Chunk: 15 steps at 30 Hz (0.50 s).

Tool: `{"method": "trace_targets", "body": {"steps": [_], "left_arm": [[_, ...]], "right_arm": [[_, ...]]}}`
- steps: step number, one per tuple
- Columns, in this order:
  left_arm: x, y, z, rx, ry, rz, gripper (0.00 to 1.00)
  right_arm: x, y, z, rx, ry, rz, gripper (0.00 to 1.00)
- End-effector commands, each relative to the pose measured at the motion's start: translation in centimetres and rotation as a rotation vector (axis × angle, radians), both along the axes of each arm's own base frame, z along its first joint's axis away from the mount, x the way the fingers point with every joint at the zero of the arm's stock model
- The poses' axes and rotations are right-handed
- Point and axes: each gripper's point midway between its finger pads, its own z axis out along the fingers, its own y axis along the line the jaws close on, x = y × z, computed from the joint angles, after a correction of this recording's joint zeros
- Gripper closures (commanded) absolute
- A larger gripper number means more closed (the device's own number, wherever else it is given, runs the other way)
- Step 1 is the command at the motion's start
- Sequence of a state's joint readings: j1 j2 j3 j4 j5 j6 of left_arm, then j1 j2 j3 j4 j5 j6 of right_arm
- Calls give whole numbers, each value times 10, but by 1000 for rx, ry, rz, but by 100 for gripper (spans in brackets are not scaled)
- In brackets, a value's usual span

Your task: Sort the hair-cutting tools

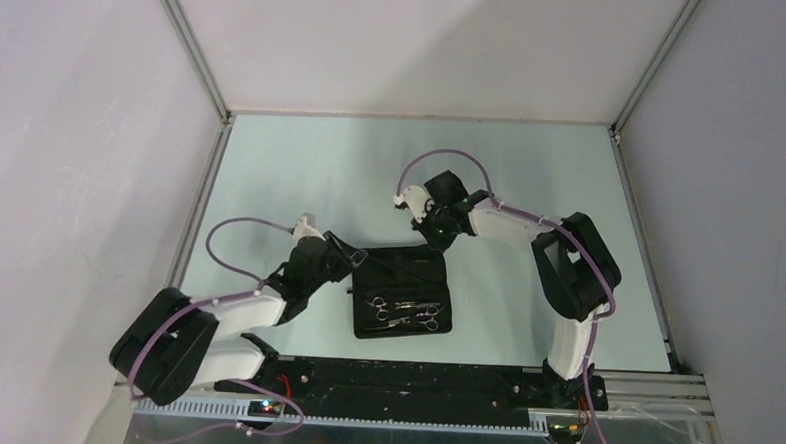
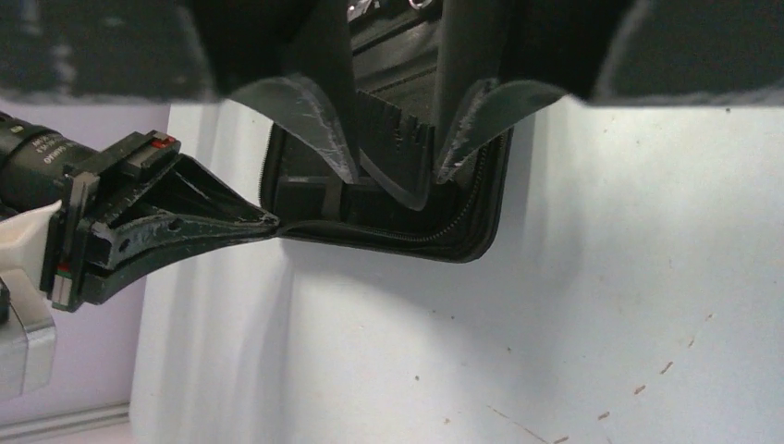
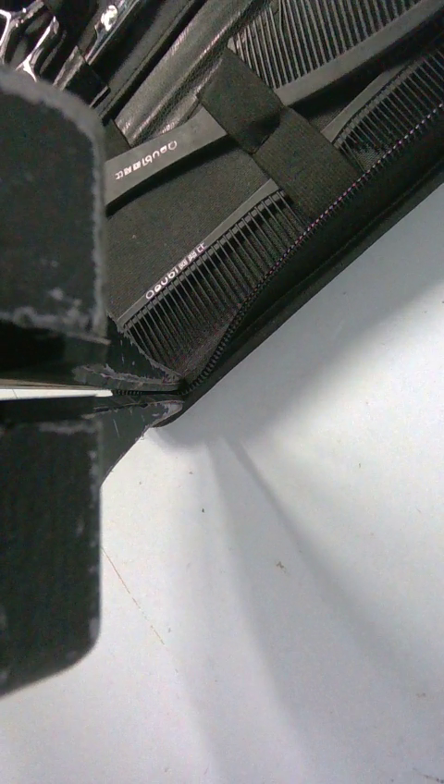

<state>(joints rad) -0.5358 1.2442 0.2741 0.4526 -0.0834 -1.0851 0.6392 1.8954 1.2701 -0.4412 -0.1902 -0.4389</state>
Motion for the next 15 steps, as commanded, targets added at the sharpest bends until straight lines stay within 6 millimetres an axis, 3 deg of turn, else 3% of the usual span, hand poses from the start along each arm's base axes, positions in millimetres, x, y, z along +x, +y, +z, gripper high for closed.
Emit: {"method": "trace_targets", "body": {"steps": [1,3,8,10,15], "left_arm": [[4,4,25,-53,-55,87,57],[-2,1,27,-49,-48,65,50],[-17,14,23,71,-19,47,28],[-20,24,33,114,-42,52,22],[-27,38,40,252,-36,15,21]], "right_arm": [[12,4,28,76,-69,-43,100],[13,2,32,80,-75,-55,98],[13,-2,49,94,-122,-88,68],[11,-4,59,105,-139,-96,60],[-6,-8,75,84,-146,-96,49]]}}
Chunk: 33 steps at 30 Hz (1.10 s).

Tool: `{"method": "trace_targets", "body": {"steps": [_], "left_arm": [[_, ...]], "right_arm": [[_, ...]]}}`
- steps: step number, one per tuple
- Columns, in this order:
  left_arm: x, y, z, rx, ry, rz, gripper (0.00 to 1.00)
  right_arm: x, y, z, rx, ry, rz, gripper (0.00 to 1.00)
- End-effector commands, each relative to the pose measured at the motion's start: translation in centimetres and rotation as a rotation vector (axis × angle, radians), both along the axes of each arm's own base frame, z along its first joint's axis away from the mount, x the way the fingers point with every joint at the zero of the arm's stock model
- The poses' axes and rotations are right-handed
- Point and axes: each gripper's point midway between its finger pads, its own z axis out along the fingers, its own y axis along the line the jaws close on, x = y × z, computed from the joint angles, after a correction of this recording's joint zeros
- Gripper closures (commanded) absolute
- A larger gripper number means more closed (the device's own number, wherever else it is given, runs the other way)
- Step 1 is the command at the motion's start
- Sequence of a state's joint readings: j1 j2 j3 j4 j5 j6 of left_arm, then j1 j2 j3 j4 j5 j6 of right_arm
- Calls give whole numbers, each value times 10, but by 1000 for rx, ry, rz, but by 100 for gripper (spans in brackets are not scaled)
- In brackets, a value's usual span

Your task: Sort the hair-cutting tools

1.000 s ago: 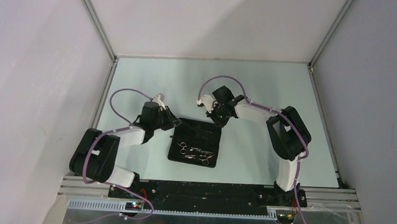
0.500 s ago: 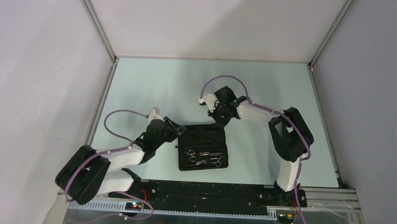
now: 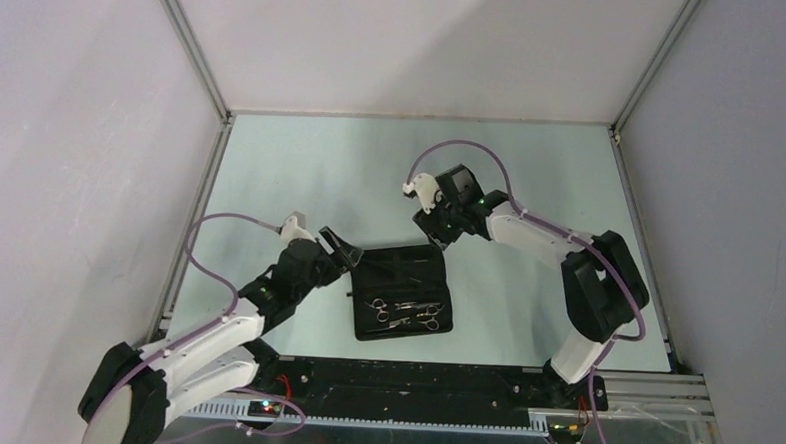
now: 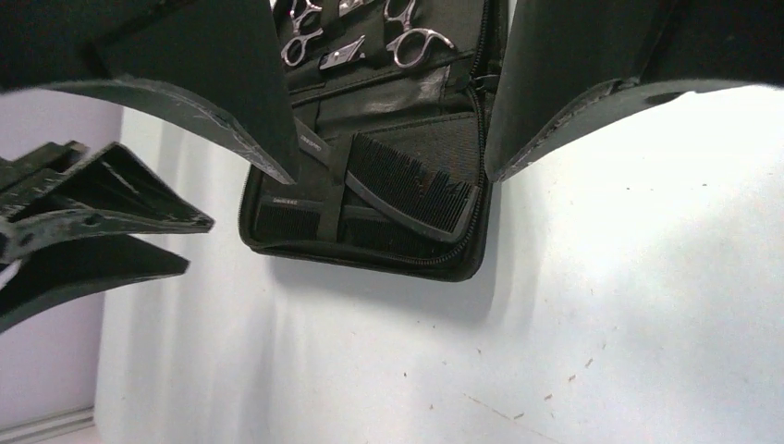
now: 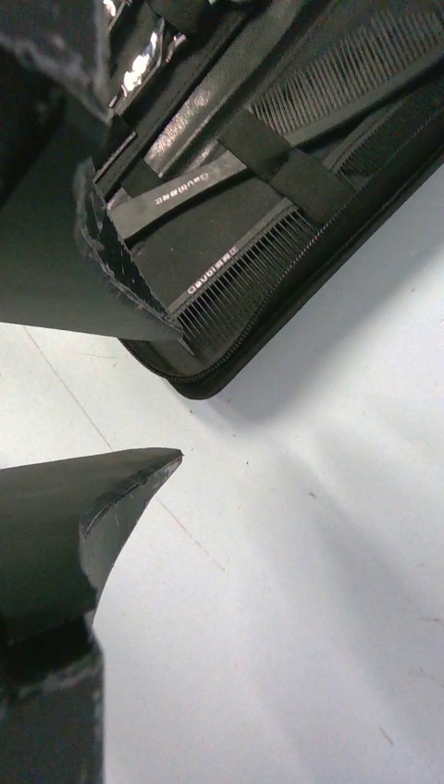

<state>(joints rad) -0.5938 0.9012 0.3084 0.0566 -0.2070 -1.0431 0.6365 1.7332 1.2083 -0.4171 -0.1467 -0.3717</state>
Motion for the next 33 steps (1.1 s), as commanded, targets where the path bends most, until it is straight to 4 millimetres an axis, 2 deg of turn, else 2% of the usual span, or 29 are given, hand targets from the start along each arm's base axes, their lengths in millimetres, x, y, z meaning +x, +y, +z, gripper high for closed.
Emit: {"method": "trace_targets", "body": {"steps": [1,3,9,16,20,28,30,33], "left_arm": [[-5,17,3,178,22,-25,22],[-8,15,-3,206,49,-66,24],[-14,-3,-25,233,137,-187,33],[-14,-18,-47,248,226,-267,34],[-13,-24,-55,253,263,-288,39],[-13,-24,-68,262,317,-297,63],[-13,-23,-70,263,323,-294,73],[-13,-21,-72,266,331,-290,84]], "right_arm": [[-9,-2,31,4,-56,-20,49],[-21,1,32,-7,-49,0,48],[-64,8,14,-85,-21,101,50],[-94,17,-10,-152,24,184,55],[-99,19,-24,-194,36,207,55],[-101,21,-41,-227,60,222,57],[-101,20,-45,-235,66,222,57],[-97,13,-52,-256,76,200,59]]}}
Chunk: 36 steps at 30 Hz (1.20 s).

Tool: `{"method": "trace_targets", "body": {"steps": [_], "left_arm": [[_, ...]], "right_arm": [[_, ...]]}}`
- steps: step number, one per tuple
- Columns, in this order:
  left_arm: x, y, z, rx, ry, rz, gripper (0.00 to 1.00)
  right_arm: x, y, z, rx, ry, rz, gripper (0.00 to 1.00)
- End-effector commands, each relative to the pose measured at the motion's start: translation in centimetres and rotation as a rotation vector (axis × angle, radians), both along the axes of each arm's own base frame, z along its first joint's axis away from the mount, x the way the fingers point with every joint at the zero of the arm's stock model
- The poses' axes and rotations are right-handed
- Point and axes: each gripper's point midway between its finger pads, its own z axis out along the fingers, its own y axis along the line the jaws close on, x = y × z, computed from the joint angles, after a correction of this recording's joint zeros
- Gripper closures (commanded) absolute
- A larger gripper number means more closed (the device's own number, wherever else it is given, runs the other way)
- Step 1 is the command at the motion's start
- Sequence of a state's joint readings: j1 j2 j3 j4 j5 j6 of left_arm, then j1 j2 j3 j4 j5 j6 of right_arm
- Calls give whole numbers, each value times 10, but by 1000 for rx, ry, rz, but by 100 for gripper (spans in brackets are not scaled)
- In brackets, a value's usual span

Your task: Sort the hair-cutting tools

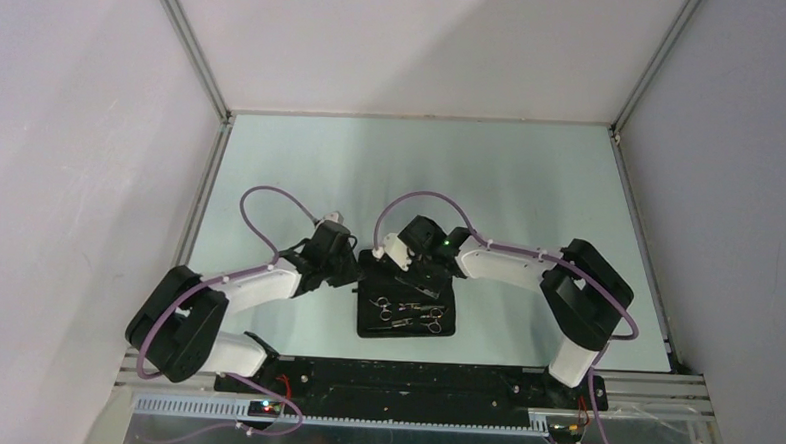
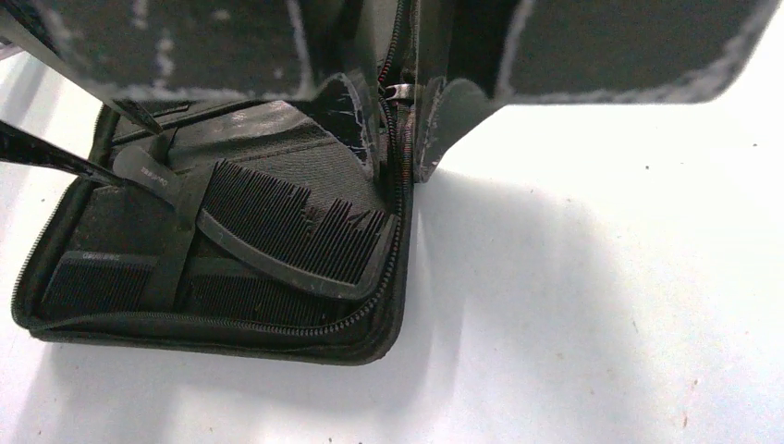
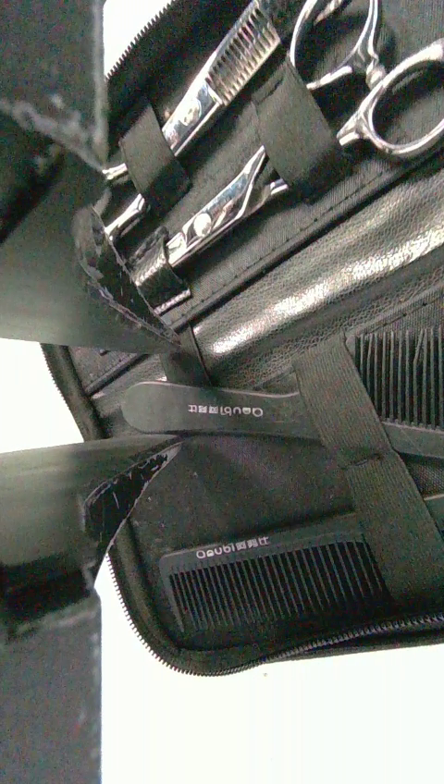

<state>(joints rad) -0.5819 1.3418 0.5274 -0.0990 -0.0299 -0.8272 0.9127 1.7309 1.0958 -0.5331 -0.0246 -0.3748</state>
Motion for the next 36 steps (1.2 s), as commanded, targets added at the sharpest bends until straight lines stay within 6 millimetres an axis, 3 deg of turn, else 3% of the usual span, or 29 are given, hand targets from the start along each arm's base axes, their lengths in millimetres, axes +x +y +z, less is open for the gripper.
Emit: {"method": "trace_targets", "body": {"steps": [1,5,11,21,28,36], "left_arm": [[-4,0,-4,8,27,-23,87],[-4,2,-7,11,34,-14,96],[-3,3,-9,17,42,-12,99],[-3,3,-7,13,34,-13,100],[2,5,18,-21,-55,5,77],[16,8,70,-87,-210,57,50]], "right_arm": [[8,-6,-7,-25,-10,-23,61],[23,-25,-5,-41,-38,-95,65],[40,-49,0,-46,-80,-191,68],[44,-51,6,-34,-95,-222,73],[36,-30,43,171,-43,-243,57],[33,-41,48,260,92,-542,56]]}}
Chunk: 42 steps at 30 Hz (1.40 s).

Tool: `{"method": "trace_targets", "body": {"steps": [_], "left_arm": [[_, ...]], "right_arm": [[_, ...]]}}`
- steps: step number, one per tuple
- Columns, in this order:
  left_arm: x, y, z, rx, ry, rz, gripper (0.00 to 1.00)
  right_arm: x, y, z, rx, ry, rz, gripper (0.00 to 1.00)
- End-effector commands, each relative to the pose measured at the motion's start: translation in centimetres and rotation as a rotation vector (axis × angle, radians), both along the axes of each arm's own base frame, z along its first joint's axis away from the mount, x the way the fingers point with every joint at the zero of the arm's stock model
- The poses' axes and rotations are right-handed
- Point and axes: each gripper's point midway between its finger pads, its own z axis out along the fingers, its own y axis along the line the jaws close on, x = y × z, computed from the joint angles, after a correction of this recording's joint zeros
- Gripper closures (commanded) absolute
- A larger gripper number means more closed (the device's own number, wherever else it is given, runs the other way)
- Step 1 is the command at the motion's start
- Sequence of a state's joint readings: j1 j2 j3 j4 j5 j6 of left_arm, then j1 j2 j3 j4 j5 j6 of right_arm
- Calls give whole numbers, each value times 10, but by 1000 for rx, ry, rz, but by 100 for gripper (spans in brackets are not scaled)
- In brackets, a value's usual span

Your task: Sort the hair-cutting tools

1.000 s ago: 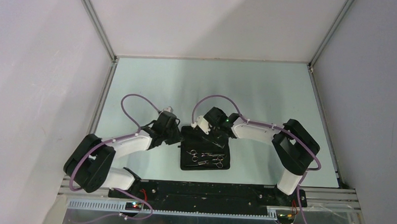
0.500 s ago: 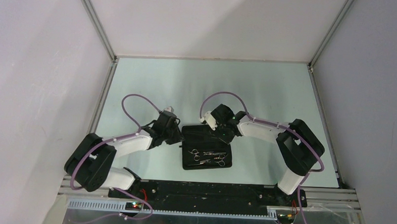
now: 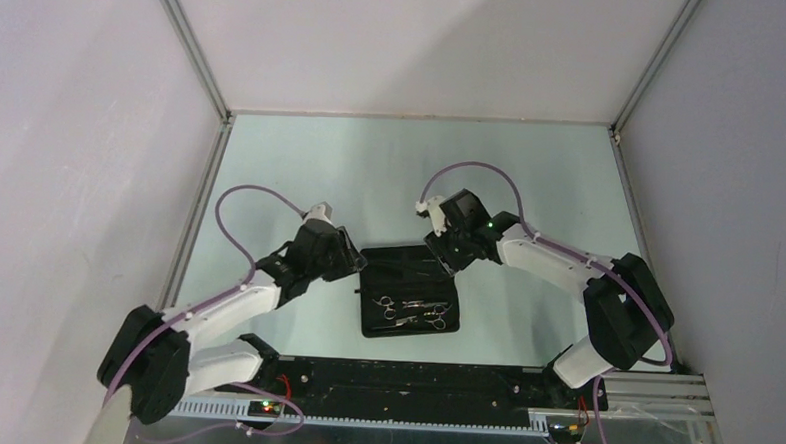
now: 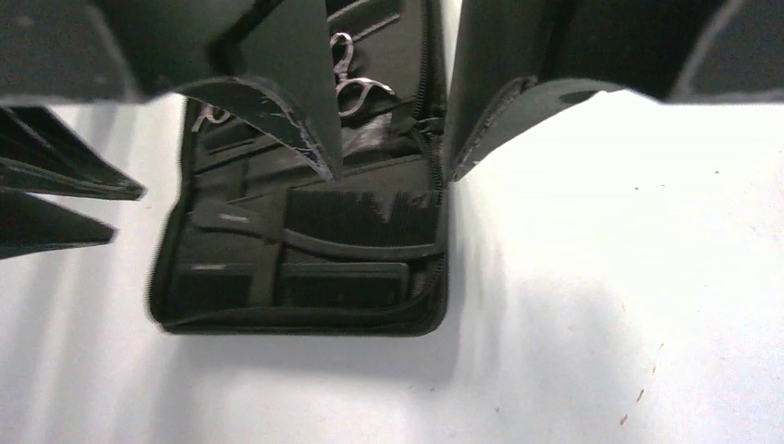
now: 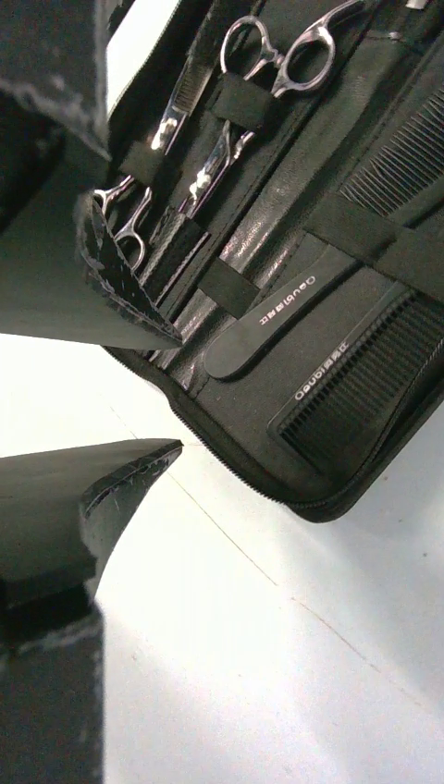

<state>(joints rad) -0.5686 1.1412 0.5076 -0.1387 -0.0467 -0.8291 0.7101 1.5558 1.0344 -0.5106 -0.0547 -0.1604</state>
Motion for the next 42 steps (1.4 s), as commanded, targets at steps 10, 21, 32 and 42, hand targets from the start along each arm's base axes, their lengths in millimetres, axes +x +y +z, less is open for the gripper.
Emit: {"method": "trace_targets", "body": {"steps": [10,21,32,42], "left_arm": [[29,-16,35,-15,-83,-32,45],[34,-17,3,56,-7,-46,50],[29,-13,-13,77,29,-36,56],[29,-1,-15,127,29,1,49]], "right_arm": [[-6,1,-25,134,225,-356,62],[-4,-18,-45,77,217,-441,69],[-7,-23,-58,52,241,-444,100],[-8,-23,-59,54,244,-439,100]]}}
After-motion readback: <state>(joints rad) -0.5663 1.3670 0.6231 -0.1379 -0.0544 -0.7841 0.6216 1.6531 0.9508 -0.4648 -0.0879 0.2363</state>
